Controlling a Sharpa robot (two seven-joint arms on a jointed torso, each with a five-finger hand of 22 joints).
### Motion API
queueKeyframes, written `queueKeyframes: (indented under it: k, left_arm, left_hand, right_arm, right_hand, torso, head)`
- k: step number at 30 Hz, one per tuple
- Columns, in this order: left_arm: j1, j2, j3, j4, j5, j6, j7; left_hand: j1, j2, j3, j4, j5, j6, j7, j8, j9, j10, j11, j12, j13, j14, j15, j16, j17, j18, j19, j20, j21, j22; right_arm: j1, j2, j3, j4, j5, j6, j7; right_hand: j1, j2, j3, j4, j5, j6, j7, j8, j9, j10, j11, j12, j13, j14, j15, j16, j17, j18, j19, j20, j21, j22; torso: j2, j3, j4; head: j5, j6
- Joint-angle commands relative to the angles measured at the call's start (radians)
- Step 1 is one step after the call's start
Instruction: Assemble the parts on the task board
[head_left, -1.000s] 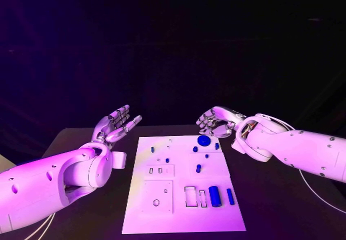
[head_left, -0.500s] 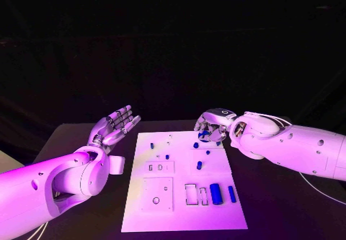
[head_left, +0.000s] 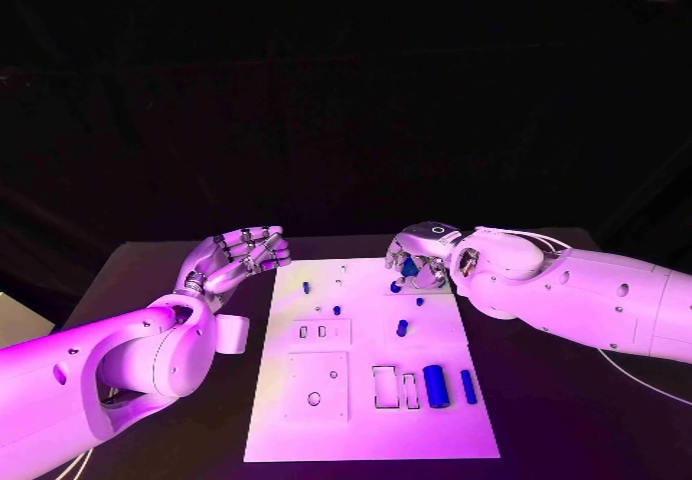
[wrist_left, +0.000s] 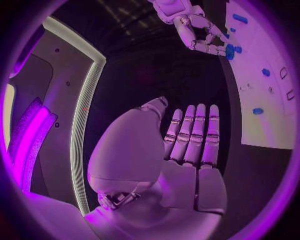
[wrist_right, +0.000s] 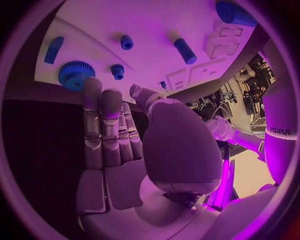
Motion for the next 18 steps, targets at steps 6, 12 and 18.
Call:
queueKeyframes:
  k: [6,12,18]
  left_arm:
    - [0.002,-0.006,0.001,0.011,0.006,0.047,-0.005]
    - [0.002,-0.011,0.001,0.016,0.007,0.049,-0.006]
    - [0.002,-0.014,0.001,0.018,0.007,0.052,-0.007]
  left_hand:
    - [-0.002,-0.016,0.012,0.000,-0.004,-0.007,0.064,0.009,0.002,-0.008,0.005,-0.005,-0.005,-0.013,0.003,0.011,0.005,0.016,0.004,0.000,0.002,-0.003]
    - [-0.003,-0.017,0.015,0.000,-0.004,-0.010,0.065,0.011,0.002,-0.011,0.006,-0.007,-0.006,-0.017,0.004,0.012,0.007,0.016,0.003,0.000,0.001,-0.004]
    - [-0.004,-0.018,0.018,0.000,-0.005,-0.013,0.066,0.013,0.002,-0.014,0.007,-0.009,-0.007,-0.020,0.004,0.013,0.008,0.015,0.002,0.000,0.001,-0.005]
  right_arm:
    - [-0.004,0.006,0.000,-0.010,-0.049,0.042,-0.028]
    - [-0.008,0.012,-0.001,-0.020,-0.056,0.052,-0.037]
    - [-0.012,0.016,-0.001,-0.028,-0.059,0.065,-0.041]
  right_hand:
    - [0.012,-0.007,-0.014,0.017,0.002,0.001,-0.003,-0.005,0.005,-0.020,0.001,-0.004,0.002,0.014,0.005,0.161,0.147,-0.029,0.026,0.003,0.146,0.175]
    - [0.016,-0.004,-0.021,0.023,0.003,0.000,-0.002,-0.006,0.006,-0.028,0.003,-0.004,0.001,0.015,0.007,0.208,0.189,-0.034,0.029,0.005,0.187,0.224]
    - [0.019,0.001,-0.024,0.027,0.005,0.001,-0.002,-0.005,0.008,-0.031,0.003,-0.003,0.002,0.018,0.008,0.243,0.223,-0.040,0.037,0.007,0.224,0.271]
  torso:
    - [0.011,0.0011,0.0061]
    - [0.015,0.0007,0.0085]
    - [0.019,0.0011,0.0081]
  head:
    - [-0.004,-0.004]
    - [-0.004,-0.005]
    - [-0.003,-0.006]
